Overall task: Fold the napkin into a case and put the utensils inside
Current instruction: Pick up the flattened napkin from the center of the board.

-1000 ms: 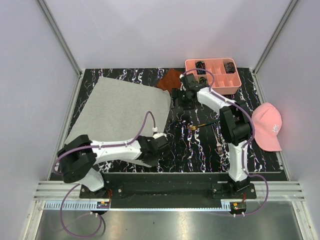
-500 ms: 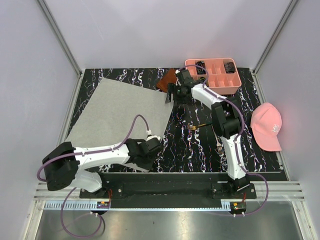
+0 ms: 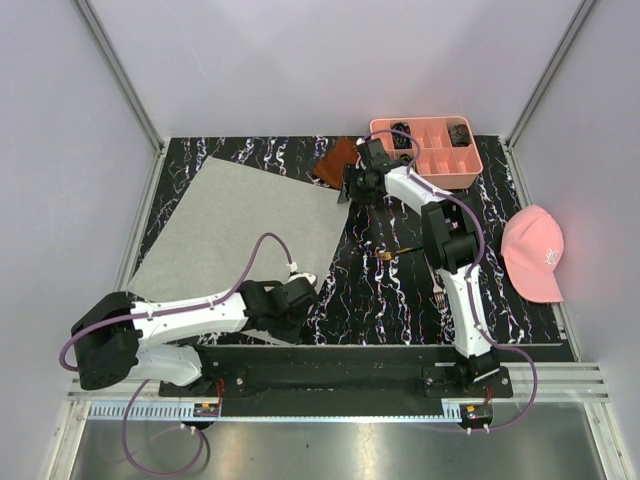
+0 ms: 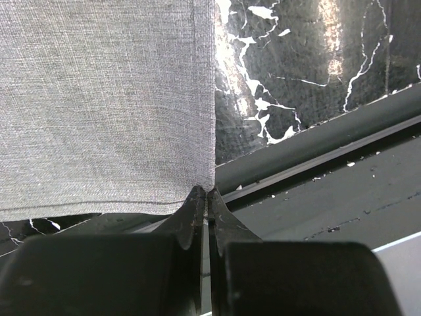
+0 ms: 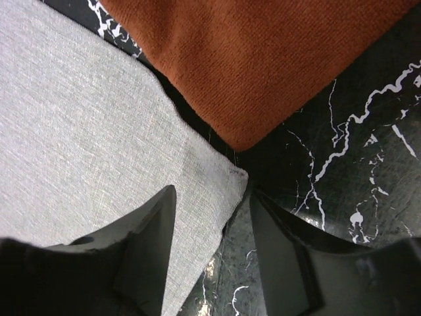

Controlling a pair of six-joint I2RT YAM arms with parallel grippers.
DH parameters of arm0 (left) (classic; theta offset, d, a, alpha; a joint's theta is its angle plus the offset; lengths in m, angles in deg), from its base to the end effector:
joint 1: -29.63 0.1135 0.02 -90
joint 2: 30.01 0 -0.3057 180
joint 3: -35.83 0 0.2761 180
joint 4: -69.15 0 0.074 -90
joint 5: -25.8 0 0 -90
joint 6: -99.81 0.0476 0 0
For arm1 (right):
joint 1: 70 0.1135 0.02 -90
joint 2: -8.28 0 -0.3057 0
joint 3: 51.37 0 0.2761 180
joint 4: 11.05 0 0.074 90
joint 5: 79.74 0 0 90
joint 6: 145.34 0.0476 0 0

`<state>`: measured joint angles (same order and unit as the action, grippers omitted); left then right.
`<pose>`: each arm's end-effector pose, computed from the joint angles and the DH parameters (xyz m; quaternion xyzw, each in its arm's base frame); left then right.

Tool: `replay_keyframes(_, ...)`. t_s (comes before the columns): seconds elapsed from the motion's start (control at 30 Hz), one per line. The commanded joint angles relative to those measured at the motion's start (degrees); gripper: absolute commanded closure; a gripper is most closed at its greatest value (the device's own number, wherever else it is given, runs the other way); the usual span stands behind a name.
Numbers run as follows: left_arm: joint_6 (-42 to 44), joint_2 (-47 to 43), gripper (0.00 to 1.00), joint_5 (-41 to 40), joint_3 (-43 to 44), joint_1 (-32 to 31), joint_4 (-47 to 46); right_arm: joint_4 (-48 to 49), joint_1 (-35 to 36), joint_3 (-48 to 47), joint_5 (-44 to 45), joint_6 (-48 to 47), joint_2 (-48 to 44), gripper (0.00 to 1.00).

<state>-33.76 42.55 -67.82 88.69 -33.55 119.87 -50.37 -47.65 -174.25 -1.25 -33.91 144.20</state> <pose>0.1060 -0.2030 0.1976 0.1624 0.9715 -0.1178 0.1264 0.5349 0.2302 0.1683 -0.0399 0.9415 0.2077 0.2624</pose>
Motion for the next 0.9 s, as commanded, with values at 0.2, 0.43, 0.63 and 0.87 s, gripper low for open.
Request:
replay_keyframes(0.2,-0.4,-2.8,1.0,1.8,-0.1,-0.3,0.8,1.7,-0.3,-2.7,-0.7,0.5,0.9,0.5)
replay_keyframes(0.43,-0.8,-3.7,1.0,1.3,-0.9,-0.3,0.8,1.6,-0.3,-3.3,0.3,-0.9,0.6,0.5)
replay_keyframes(0.63,-1.1,-4.4,1.0,1.4,-1.2,-0.3,0.8,1.6,-0.3,-3.5,0.6,-1.8,0.5,0.51)
replay_keyframes(0.87,-0.9,-5.6,1.0,1.6,-1.4,-0.3,0.8,1.5,-0.3,-4.4,-0.4,-2.3,-0.1,0.65)
